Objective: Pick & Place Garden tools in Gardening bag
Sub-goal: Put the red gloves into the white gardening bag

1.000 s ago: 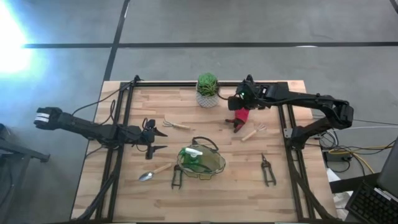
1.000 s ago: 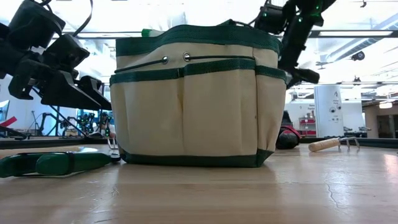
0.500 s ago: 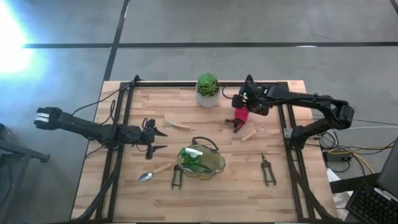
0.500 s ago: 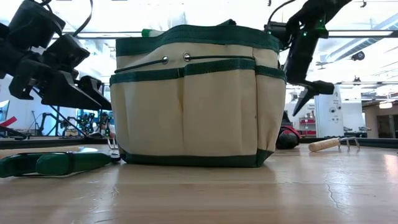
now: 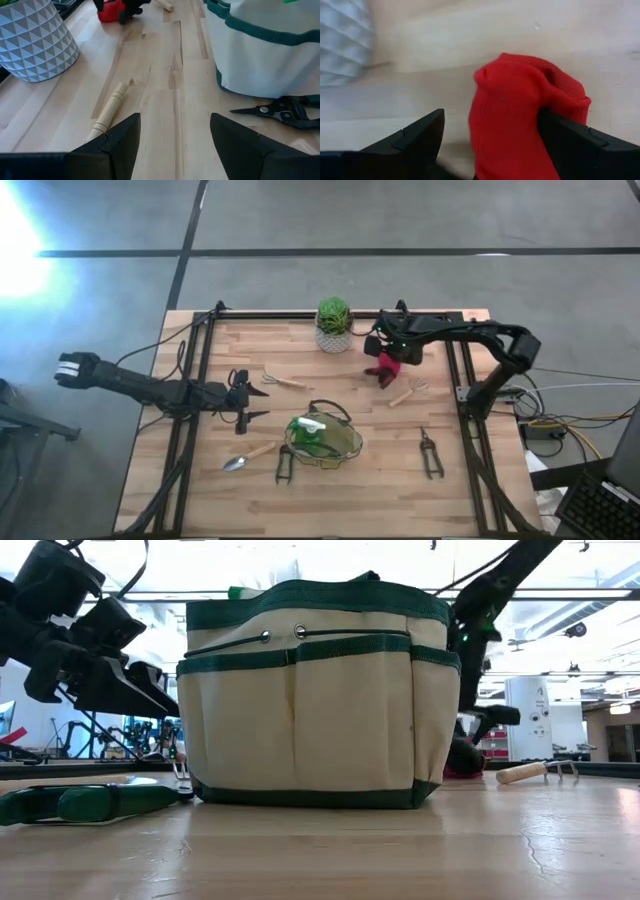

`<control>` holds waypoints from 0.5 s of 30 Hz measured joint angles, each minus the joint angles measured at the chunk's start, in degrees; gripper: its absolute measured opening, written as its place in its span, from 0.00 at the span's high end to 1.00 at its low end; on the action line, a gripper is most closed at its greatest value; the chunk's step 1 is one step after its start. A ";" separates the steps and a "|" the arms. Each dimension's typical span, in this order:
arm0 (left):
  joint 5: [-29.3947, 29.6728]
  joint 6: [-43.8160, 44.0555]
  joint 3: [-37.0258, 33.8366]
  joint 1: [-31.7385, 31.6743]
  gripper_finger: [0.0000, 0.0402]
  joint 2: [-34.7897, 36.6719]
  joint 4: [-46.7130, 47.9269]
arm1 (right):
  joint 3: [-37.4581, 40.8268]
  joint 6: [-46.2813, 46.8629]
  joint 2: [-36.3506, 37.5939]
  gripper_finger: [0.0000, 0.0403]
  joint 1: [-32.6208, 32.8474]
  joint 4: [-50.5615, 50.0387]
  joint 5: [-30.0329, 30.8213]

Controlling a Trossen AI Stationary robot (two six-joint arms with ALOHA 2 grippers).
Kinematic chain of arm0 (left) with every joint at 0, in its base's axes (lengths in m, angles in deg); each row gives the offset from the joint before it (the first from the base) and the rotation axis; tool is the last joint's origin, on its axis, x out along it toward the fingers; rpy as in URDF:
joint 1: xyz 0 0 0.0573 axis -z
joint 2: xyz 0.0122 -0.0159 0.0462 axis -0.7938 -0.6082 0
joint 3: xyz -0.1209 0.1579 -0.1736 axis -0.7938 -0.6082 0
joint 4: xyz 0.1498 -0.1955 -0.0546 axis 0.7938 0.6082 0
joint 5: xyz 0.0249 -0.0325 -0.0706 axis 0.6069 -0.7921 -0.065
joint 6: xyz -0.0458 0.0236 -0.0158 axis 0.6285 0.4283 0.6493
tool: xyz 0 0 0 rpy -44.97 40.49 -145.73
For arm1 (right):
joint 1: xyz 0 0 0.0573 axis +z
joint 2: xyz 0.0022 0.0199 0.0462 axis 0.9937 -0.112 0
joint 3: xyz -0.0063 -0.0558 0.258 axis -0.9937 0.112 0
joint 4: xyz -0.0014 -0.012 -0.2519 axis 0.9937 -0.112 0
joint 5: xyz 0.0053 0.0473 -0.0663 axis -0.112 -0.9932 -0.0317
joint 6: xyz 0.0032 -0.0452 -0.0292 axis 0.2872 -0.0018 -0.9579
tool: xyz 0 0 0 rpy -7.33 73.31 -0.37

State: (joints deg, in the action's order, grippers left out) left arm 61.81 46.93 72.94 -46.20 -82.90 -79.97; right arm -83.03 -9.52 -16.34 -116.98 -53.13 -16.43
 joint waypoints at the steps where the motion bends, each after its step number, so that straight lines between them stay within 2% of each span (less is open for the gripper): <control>1: 0.00 0.00 0.00 0.00 0.40 0.00 0.00 | -0.23 -0.04 -0.92 0.24 -0.09 -0.74 0.05; 8: -0.02 0.00 0.00 0.01 0.40 0.00 0.07 | -1.86 -1.52 -5.29 0.27 -0.85 -8.66 0.07; 15: -0.04 0.00 0.00 -0.01 0.40 0.00 0.09 | -1.85 -3.61 -5.55 0.32 -0.90 -12.73 -0.07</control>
State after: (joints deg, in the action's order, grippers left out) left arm 61.77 46.93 72.94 -46.21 -82.90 -79.88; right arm -84.88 -13.13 -21.88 -117.87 -65.86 -16.50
